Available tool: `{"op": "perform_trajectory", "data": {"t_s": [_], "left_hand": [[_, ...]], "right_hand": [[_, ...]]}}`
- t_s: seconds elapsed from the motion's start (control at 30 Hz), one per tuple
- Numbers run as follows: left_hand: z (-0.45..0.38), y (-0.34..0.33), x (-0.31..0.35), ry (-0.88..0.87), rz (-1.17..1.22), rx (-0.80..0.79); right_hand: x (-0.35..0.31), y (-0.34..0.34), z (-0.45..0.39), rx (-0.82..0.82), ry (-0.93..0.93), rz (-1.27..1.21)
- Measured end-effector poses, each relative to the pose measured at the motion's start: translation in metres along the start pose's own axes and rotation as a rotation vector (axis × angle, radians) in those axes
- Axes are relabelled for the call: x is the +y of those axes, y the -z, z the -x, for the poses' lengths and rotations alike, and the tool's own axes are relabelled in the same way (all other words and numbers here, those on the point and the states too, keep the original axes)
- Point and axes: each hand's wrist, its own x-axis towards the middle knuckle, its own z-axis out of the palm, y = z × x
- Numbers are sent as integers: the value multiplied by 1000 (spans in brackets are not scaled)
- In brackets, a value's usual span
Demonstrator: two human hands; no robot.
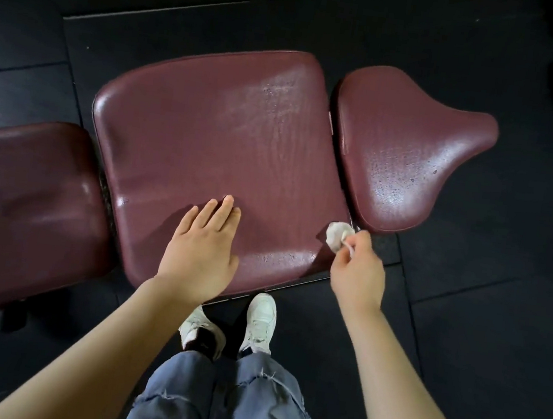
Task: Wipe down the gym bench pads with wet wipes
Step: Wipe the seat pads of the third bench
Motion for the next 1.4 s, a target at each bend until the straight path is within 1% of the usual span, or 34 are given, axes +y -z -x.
{"op": "perform_trajectory", "data": {"t_s": [0.07, 0.13, 0.3, 0.37, 0.43, 0.47, 0.5, 0.53, 0.63, 0.7, 0.77, 0.83, 0.93, 1.03, 1.1, 1.23, 1.3, 1.4], "left_hand": [[1, 0, 2, 5, -21, 6], [1, -2, 3, 8, -67, 2], [1, 4, 0, -4, -102, -21], [8, 10, 0, -7, -102, -38], [23, 17, 3, -4, -94, -48], [33, 20, 6, -3, -89, -52], [44, 23, 10, -4, -86, -57], [54, 26, 14, -8, -85, -64], [83, 39, 29, -41, -95, -101], [100, 53, 40, -57, -61, -121], [115, 70, 54, -64, 60, -100], [130, 90, 72, -82, 224, -41], [149, 120, 101, -135, 457, 58], [166, 151, 127, -200, 579, 133], [175, 168, 139, -192, 667, 162], [190, 193, 154, -170, 875, 188], [193, 205, 159, -170, 936, 197], [191, 222, 168, -206, 932, 197]], "right_hand": [[3, -1, 18, -10, -34, -27], [-2, -6, 35, -36, -21, -35], [-39, -22, 68, -131, 150, -65], [-48, -22, 77, -238, 190, -10], [-51, -14, 92, -433, 277, 103], [-50, -8, 101, -510, 297, 121], [-47, 0, 110, -549, 283, 89], [-45, 9, 119, -554, 245, 27], [-38, 45, 136, -468, 108, -211], [-35, 75, 143, -400, 84, -341], [-35, 106, 148, -324, 110, -408], [-37, 137, 153, -266, 141, -462], [-46, 183, 159, -242, 165, -561], [-59, 223, 167, -219, 169, -651], [-68, 245, 173, -205, 146, -707], [-83, 282, 185, -166, 70, -918], [-87, 297, 190, -132, 28, -952], [-91, 315, 192, -69, -74, -1036]]}}
